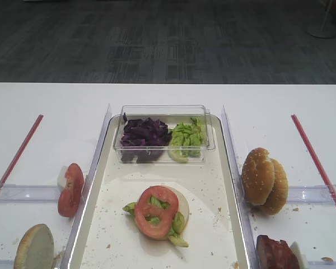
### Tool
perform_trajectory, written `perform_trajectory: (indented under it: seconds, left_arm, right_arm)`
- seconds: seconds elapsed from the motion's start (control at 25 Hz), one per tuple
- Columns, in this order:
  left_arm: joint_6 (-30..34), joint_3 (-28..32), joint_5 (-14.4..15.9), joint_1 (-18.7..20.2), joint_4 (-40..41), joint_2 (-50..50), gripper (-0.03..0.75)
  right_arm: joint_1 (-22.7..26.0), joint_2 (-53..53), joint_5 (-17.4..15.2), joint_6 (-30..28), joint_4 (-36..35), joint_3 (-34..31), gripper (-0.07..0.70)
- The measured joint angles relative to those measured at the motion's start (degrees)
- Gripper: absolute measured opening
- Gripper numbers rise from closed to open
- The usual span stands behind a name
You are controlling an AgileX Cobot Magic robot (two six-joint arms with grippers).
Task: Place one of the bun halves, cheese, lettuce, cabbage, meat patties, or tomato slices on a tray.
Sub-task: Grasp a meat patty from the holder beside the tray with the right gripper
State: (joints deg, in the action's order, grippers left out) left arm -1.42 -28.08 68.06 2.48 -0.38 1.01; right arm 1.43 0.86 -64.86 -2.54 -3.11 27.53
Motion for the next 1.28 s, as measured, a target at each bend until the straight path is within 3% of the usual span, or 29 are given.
perform_trajectory:
  seconds: [0.36, 1.04, 1.28]
  left_arm:
    - [0.0, 0.0, 0.0, 0.0, 0.0, 0.0, 0.503]
    - [0.0, 0.0, 0.0, 0.0, 0.0, 0.0, 0.502]
    - [0.0, 0.0, 0.0, 0.0, 0.0, 0.0, 0.499]
  right_arm:
    - [0.0, -3.6, 0.0, 0.7, 0.0, 0.0, 0.571]
    - [0.0, -37.1, 1.4, 2.8, -4.3, 10.8, 0.571]
    - [0.0, -50.1, 0.0, 2.8, -4.4, 11.4, 0.571]
